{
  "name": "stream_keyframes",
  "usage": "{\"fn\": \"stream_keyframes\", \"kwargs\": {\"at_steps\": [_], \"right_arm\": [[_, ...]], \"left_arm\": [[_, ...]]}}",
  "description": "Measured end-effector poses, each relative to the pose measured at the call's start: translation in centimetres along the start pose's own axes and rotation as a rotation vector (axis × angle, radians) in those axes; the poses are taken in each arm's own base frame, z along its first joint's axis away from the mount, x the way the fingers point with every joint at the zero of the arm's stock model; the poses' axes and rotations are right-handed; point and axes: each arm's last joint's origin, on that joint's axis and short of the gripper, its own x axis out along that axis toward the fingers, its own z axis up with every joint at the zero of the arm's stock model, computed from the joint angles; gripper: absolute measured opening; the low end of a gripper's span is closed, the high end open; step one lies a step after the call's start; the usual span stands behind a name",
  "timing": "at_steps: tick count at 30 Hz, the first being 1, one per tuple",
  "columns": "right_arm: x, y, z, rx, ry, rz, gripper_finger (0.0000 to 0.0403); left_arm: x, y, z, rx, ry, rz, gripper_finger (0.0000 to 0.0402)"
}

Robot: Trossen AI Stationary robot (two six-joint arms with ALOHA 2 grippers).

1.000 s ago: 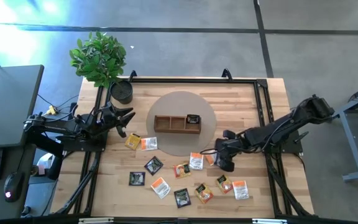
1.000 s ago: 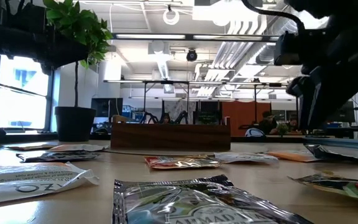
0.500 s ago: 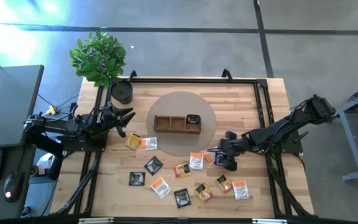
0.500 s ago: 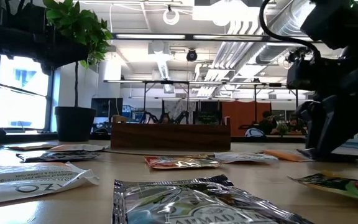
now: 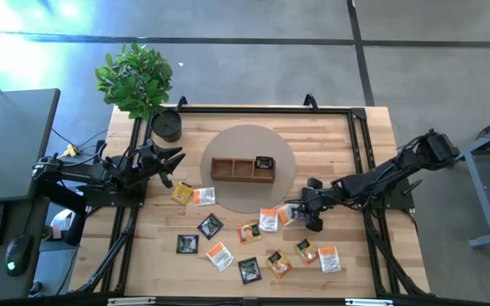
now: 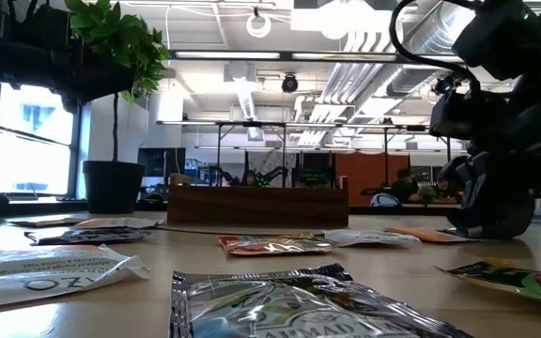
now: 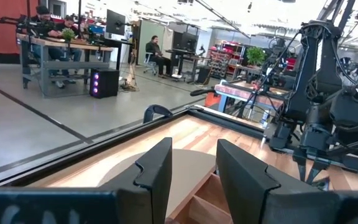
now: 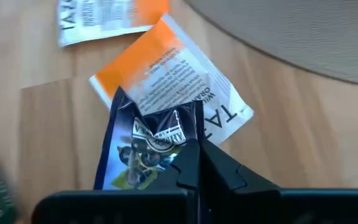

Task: Pick & Place Tea
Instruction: Put the purple tea bag into the right section of the wooden organizer

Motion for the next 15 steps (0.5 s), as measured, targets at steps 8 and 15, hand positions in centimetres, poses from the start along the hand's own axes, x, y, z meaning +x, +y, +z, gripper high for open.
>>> {"fn": "stream_keyframes", "kwargs": {"at_steps": [8, 15], "right_arm": [[-0.6, 0.2, 0.4, 0.002, -0.048, 0.033, 0.0003], [-2.6, 0.4, 1.4, 0.013, -0.166, 0.08, 0.0002]], "left_arm": [[0.0, 0.0, 0.0, 0.0, -0.001, -0.001, 0.0127], [0.0, 0.0, 0.0, 0.0, 0.0, -0.001, 0.0127]]}}
